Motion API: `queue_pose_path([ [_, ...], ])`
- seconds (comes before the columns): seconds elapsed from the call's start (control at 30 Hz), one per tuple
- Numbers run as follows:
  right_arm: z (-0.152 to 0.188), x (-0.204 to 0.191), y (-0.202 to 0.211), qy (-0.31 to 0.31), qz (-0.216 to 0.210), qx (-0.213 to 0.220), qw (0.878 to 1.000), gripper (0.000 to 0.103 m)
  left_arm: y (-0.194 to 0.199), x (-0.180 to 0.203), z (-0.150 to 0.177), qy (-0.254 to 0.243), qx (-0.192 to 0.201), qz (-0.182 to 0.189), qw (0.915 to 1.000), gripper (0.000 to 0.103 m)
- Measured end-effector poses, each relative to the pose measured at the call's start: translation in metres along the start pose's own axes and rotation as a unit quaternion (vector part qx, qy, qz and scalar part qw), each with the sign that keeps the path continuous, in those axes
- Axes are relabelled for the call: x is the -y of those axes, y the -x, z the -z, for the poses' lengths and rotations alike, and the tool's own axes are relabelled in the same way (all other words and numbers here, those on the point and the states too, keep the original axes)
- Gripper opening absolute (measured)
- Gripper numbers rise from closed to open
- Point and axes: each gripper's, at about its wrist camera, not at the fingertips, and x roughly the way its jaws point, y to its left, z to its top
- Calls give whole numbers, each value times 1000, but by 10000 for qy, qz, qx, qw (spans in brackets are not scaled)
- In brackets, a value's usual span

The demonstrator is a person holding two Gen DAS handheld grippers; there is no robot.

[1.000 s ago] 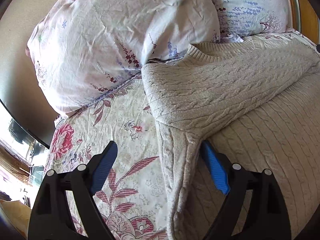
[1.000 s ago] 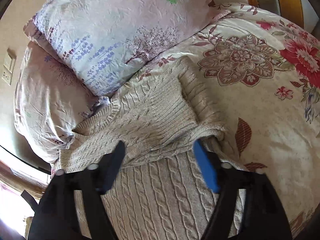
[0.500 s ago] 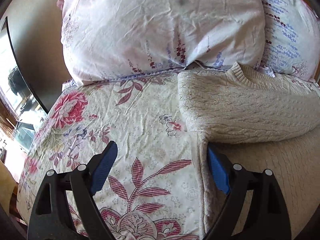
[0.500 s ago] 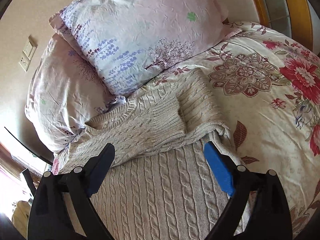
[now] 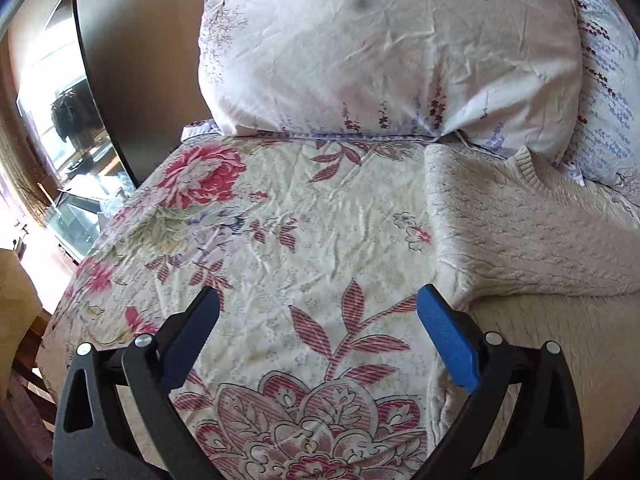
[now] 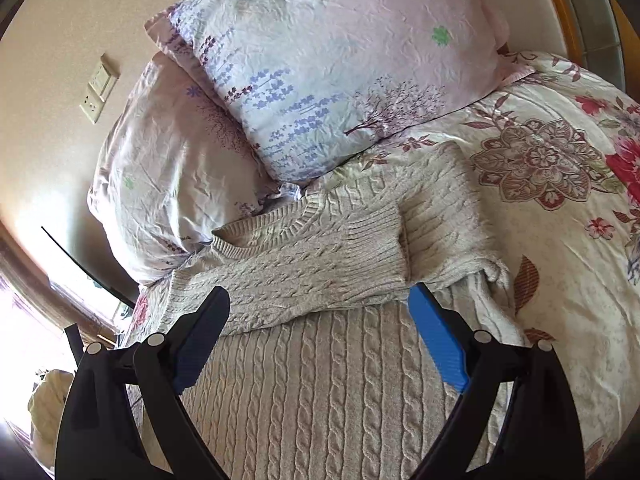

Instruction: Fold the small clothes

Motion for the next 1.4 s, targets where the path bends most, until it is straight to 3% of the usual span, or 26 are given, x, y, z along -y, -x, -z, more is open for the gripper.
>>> queue_pose_path([
  [0.07,-2,-2,-12,-18,-44,-149,9999,93,9,5,-5,1,236,507,9984,98],
  [0.17,-7,-1,-27,-151,-220,-330,9991,96,18,30,-14,-102,400,1675,9850,98],
  [0.27,-10,8,-41,-464,-340,-576,9967,98,8,60,-18,-274,162,2207,9748,98],
  [0.37,-8,23,-53,-836,-259,-831,9927,98,-16,80,-16,-369,-342,2276,9724,96],
  [0.47,-6,27,-55,-865,-315,-849,9921,99,-36,91,-7,-440,-709,2044,9753,92],
  [0.57,-5,22,-55,-724,-217,-911,9930,100,-35,97,-6,-603,-664,1867,9783,92],
  [0.67,-2,19,-44,-639,-164,-991,9929,100,-18,89,-4,-560,-546,2060,9754,92],
  [0.93,31,48,49,-449,106,-354,9983,100,47,27,20,-422,-212,2348,9709,92],
  [1.07,54,68,91,-509,380,-43,9980,84,61,0,44,-77,-434,2718,9614,82],
  [1.23,85,85,105,-755,414,-244,9960,70,63,-15,73,432,-899,3239,9408,70],
  [1.33,103,87,113,-855,194,-321,9956,61,73,-20,87,550,-823,3315,9382,67],
  [1.4,115,86,118,-935,-107,-419,9947,56,79,-22,94,677,-885,3518,9294,63],
])
